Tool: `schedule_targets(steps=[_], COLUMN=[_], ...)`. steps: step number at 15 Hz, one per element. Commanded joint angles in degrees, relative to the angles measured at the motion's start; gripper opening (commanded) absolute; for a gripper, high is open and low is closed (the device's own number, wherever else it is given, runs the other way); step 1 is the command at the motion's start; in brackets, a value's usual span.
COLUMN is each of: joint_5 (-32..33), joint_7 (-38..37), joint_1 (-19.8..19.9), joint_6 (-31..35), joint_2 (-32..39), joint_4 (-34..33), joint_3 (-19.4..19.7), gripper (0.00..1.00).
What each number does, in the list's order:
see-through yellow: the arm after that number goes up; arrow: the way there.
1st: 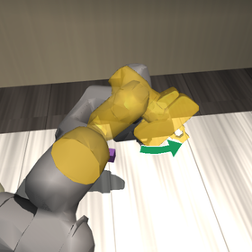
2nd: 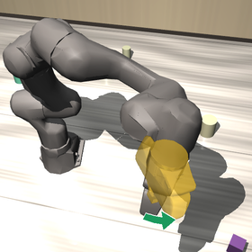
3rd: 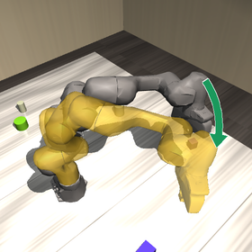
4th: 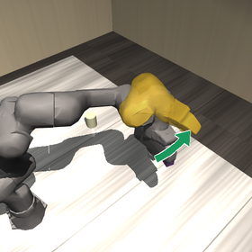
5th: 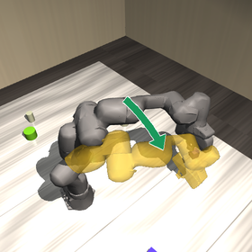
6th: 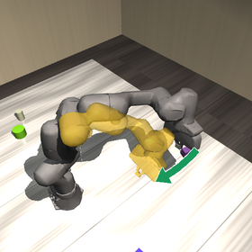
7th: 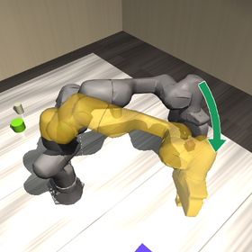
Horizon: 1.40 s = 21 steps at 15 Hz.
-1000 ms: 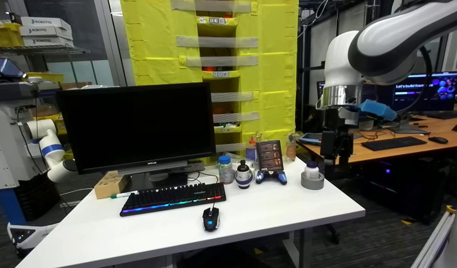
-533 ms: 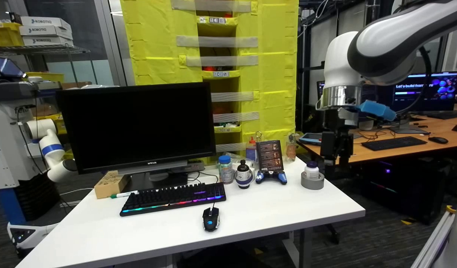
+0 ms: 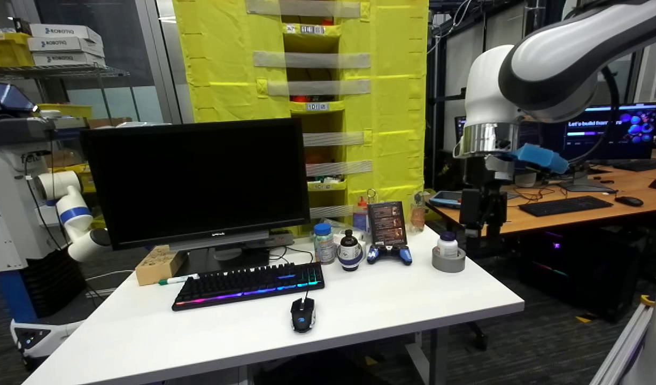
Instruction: Remove the white bottle from the grey masking tape, put it on the table and hen put it back in the center of the grey masking tape
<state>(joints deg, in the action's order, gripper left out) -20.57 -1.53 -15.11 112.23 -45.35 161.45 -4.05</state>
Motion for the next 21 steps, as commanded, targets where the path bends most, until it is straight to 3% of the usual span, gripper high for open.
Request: schedule_targets(steps=[1, 6, 12, 14, 21], joint_5=[-0.7, 0.4, 1.4, 3.5, 14.7], joint_7=[1.0, -0.6, 0.3, 2.3, 16.2], joint_1=[0.7, 2.1, 5.9, 8.0, 16.6], joint_6=[-0.1, 0.3, 1.3, 1.2, 0.4], joint_2=[-0.2, 0.4, -2.2, -2.5, 0.1], joint_4=[-0.4, -1.5, -2.1, -2.4, -2.4], joint_3=[-0.7, -1.9, 0.1, 1.9, 14.2], gripper=[1.00, 1.00, 1.00, 1.00, 1.00])
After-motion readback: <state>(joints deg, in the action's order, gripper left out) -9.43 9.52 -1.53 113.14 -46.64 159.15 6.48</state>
